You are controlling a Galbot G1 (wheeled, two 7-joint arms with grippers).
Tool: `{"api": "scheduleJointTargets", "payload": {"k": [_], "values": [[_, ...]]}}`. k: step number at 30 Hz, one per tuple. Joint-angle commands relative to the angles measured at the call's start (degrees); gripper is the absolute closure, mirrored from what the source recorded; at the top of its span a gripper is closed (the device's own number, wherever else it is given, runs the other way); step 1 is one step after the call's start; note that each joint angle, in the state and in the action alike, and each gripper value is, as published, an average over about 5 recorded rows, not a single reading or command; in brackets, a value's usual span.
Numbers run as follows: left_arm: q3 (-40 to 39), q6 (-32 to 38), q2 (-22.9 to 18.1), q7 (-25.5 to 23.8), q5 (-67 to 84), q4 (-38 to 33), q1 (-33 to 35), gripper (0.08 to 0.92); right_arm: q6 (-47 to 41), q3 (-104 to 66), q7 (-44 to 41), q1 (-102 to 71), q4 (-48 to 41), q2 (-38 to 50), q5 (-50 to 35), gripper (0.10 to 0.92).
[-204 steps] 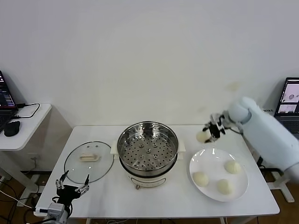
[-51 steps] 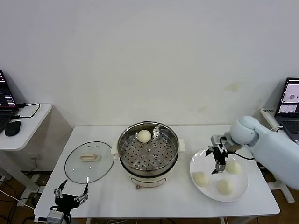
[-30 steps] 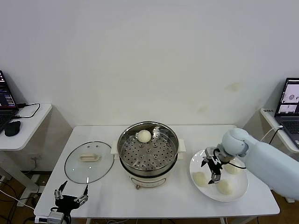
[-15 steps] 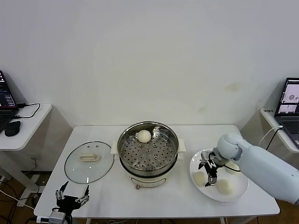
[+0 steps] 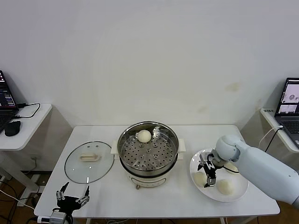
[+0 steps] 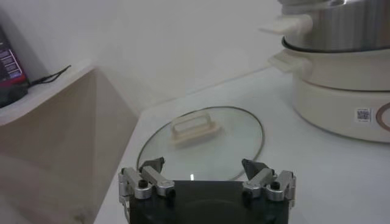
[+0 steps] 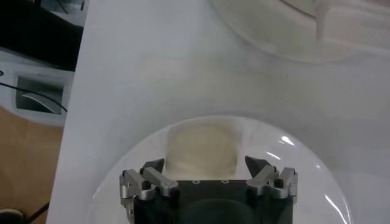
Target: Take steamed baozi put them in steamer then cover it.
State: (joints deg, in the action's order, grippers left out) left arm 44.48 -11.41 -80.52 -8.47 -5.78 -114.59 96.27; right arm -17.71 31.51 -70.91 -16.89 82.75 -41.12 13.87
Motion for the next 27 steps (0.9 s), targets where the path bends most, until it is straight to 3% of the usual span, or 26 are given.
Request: {"api": "scheduleJointTargets", "payload": {"k": [1, 9, 19, 27], "values": [[0.0, 0.0, 0.0, 0.0, -0.1, 0.0, 0.0, 0.177, -0.1, 0.0, 0.2, -0.1, -0.2, -0.1, 0.0, 0.265], [-0.1, 0.0, -0.1, 0.1, -0.6, 0.0, 0.0, 0.177, -0.2, -1.0, 0.3, -0.2, 0.1, 0.7, -0.7, 0.354], [-0.8, 0.0, -0.2, 0.1, -0.6, -0.1, -0.5, 0.177, -1.2, -2.6, -0.8, 3.6, 2.9, 6.2, -5.1, 0.372], [-1.5, 0.0, -0.2, 0.3, -0.3, -0.1, -1.5, 0.177, -3.0, 0.8, -3.6, 17.8, 6.8, 12.8, -12.8, 0.364]]}}
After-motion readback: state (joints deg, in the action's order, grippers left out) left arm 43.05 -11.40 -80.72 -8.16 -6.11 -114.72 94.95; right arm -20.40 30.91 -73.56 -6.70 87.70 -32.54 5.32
